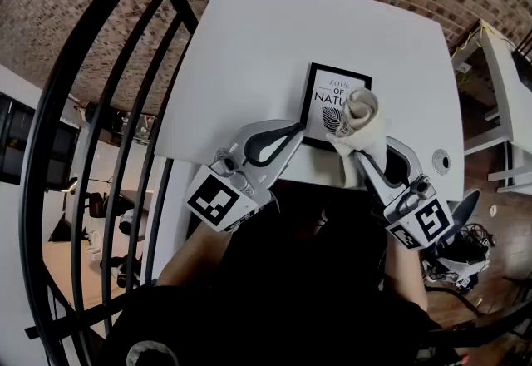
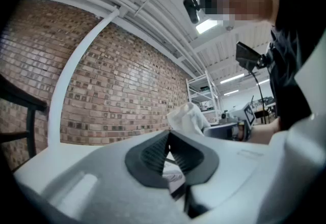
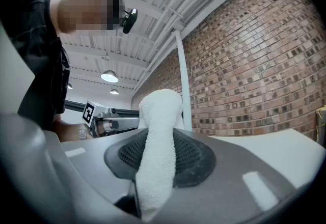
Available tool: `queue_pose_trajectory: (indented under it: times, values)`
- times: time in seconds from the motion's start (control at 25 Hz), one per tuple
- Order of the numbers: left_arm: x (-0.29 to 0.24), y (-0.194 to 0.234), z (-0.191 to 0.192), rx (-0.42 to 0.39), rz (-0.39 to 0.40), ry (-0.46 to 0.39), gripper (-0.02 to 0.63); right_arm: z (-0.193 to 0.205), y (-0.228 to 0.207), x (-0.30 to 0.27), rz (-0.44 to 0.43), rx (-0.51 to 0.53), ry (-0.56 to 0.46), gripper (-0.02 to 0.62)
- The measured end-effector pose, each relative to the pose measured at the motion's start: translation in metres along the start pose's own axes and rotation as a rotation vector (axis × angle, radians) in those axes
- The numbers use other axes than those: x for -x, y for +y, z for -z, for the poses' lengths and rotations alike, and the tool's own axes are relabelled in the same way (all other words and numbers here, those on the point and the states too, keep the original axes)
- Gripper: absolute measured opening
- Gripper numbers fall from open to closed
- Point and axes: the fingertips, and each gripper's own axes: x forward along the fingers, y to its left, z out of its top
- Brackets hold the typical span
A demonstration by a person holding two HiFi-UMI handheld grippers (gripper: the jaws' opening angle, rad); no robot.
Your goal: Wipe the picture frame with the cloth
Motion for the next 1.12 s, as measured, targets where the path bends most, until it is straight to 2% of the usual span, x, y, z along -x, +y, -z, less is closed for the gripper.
queue_pose_trajectory:
  times: [0.2,0.4,0.68,0.8,0.92,1.12]
  values:
    - [-0.009,0.015,-0.015,-0.009,0.001,-0.008,0.002,-0.002,-0.018,-0.025,0.029,-0.018,0.109,0.126]
    - [-0.022,0.045,-0.025,0.004,-0.022,-0.014,0.002,0.002,-0.043,-0.071,0.007,0.008,0.259,0.126]
    - [-0.029,0.061,-0.025,0.036,-0.013,-0.02,0.002,0.069,-0.072,-0.131,-0.033,0.16,0.597,0.126]
    - [-0.029,0.063,-0.023,0.046,-0.015,-0.02,0.002,0.103,-0.08,-0.141,-0.047,0.192,0.722,0.126]
    - [-0.031,0.063,-0.022,0.052,-0.011,-0.023,0.002,0.119,-0.087,-0.141,-0.041,0.204,0.781,0.126]
    - [-0.032,0.061,-0.018,0.062,0.001,-0.017,0.002,0.119,-0.106,-0.125,0.009,0.202,0.809,0.126]
